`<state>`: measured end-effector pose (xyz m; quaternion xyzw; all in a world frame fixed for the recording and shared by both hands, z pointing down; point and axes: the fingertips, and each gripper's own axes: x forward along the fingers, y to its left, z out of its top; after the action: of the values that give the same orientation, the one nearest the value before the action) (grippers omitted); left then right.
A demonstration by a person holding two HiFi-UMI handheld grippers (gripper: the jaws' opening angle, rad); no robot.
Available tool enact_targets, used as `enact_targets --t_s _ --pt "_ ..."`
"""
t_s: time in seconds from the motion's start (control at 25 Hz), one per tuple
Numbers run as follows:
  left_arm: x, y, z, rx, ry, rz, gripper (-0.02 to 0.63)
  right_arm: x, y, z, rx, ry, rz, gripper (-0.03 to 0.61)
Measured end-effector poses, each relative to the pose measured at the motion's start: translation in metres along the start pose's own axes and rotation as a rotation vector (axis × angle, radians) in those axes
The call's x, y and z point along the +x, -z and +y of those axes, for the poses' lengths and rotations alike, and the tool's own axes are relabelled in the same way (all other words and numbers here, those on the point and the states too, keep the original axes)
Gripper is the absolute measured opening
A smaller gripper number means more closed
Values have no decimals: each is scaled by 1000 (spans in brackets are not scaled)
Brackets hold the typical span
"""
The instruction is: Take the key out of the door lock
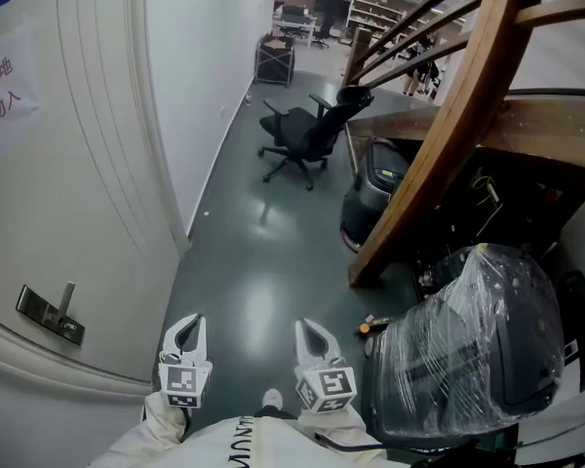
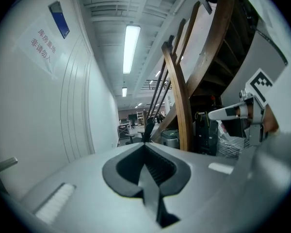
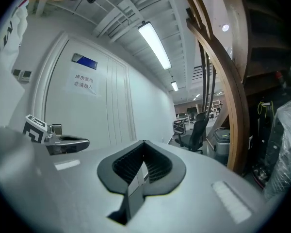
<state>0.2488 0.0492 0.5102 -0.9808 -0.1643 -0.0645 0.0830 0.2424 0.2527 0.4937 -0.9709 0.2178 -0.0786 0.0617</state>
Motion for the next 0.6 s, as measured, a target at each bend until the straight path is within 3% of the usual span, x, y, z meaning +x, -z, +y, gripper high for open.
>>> enact_targets --t_s 0.32,0.6 --pt "48 -4 -4 2 -73 25 0 44 -2 -43 10 -77 22 -3" --pt "53 7 17 -3 -185 78 0 90 9 -41 31 -198 58 -3"
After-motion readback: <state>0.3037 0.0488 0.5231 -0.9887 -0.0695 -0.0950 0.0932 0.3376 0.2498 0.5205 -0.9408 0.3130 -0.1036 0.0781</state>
